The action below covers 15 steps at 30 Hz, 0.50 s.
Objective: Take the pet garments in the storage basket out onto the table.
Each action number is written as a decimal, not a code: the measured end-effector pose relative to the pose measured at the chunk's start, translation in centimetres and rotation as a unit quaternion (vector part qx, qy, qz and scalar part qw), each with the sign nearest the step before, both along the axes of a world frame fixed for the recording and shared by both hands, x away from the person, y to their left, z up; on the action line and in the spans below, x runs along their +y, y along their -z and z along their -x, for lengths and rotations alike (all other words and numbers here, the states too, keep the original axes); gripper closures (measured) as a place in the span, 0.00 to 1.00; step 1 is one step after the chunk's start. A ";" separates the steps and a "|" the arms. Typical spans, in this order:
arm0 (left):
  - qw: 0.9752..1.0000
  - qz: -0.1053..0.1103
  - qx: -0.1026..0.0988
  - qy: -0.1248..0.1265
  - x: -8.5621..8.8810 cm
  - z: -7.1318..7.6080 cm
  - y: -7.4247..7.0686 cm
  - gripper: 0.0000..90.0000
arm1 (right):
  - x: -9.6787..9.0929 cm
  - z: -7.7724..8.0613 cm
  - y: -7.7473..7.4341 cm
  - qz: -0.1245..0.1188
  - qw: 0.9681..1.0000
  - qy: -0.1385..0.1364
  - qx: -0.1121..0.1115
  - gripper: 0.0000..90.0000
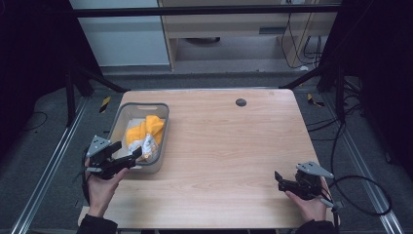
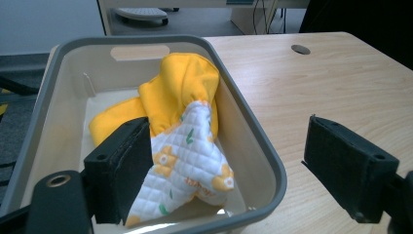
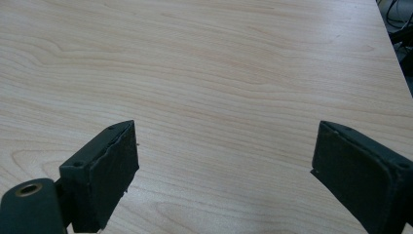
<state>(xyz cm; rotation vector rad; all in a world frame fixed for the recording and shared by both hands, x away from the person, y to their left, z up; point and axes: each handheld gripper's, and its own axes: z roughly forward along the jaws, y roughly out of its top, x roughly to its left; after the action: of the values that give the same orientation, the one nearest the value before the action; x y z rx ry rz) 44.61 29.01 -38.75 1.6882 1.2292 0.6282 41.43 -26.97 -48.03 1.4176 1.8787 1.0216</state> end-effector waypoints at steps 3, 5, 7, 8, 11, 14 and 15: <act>1.000 -0.001 -0.002 0.001 -0.2 -0.4 -0.2 0.20 | 0.0 0.0 0.0 -0.001 1.000 0.001 0.000 0.11; 1.000 0.001 -0.001 0.003 -0.3 -0.7 -0.4 0.20 | 0.0 0.0 0.0 0.001 1.000 0.001 -0.001 0.11; 1.000 0.002 -0.001 0.002 -0.4 -0.9 -0.5 0.20 | 0.0 0.0 0.0 -0.001 1.000 0.001 -0.001 0.11; 1.000 0.001 0.000 0.002 -0.4 -1.1 -0.6 0.20 | 0.0 0.0 0.0 -0.001 1.000 0.001 -0.001 0.11; 1.000 -0.004 0.003 0.003 -0.6 -1.6 -0.8 0.20 | -0.1 -0.1 0.0 0.000 1.000 0.001 -0.001 0.11; 1.000 -0.009 0.007 0.002 -0.7 -2.0 -0.9 0.20 | -0.1 -0.1 0.0 0.002 1.000 0.001 -0.003 0.10; 1.000 -0.008 0.008 0.004 -0.8 -2.2 -1.0 0.20 | -0.1 -0.1 0.0 0.002 1.000 0.001 -0.003 0.10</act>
<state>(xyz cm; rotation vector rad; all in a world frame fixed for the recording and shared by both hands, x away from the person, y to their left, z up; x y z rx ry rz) 46.77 28.26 -37.75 1.7138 1.2321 0.6220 41.49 -27.04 -48.02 1.4139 1.8731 1.0197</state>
